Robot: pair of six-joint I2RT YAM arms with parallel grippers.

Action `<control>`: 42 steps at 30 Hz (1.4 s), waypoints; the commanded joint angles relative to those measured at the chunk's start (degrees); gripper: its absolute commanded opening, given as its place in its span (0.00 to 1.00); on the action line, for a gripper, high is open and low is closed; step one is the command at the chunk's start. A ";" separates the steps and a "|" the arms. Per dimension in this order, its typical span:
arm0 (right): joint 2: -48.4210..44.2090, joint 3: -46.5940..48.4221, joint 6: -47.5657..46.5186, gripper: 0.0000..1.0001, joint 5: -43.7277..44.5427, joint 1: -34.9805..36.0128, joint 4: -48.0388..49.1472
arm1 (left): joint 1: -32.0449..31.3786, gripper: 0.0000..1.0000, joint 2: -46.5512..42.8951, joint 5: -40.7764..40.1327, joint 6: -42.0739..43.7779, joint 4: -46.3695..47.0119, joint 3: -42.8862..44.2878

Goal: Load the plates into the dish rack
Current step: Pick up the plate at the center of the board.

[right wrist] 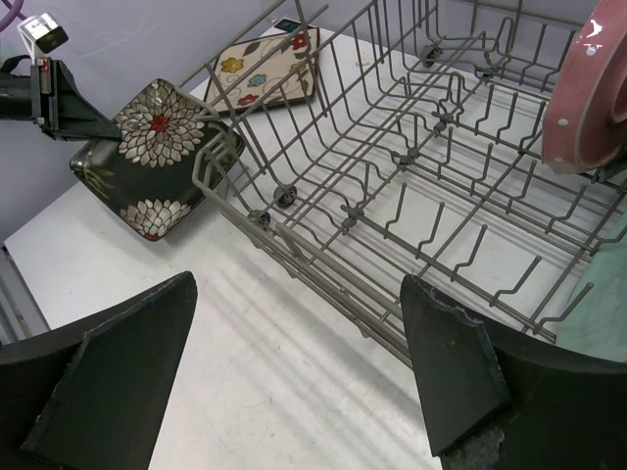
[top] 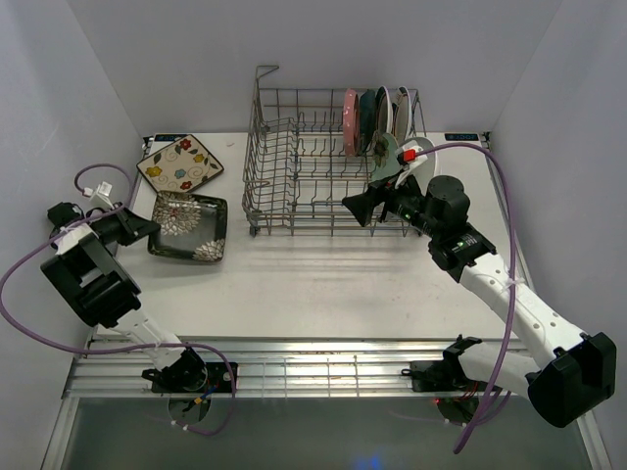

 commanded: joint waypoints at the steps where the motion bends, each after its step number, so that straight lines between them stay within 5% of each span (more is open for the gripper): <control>1: -0.43 0.66 0.97 0.90 -2.21 0.23 3.66 | 1.20 0.00 -5.07 12.38 -3.34 -2.56 3.95; 20: 8.09 5.84 6.07 0.90 -15.31 2.07 8.76 | 1.81 0.00 -9.81 16.97 -17.92 -3.71 15.63; 30: 14.77 12.00 9.40 0.90 -17.68 4.36 9.72 | 1.73 0.00 -12.80 18.11 -31.45 5.86 18.10; 42: 21.10 15.78 19.69 0.90 -18.39 4.54 18.24 | -7.66 0.00 -15.70 14.51 -43.15 15.44 18.72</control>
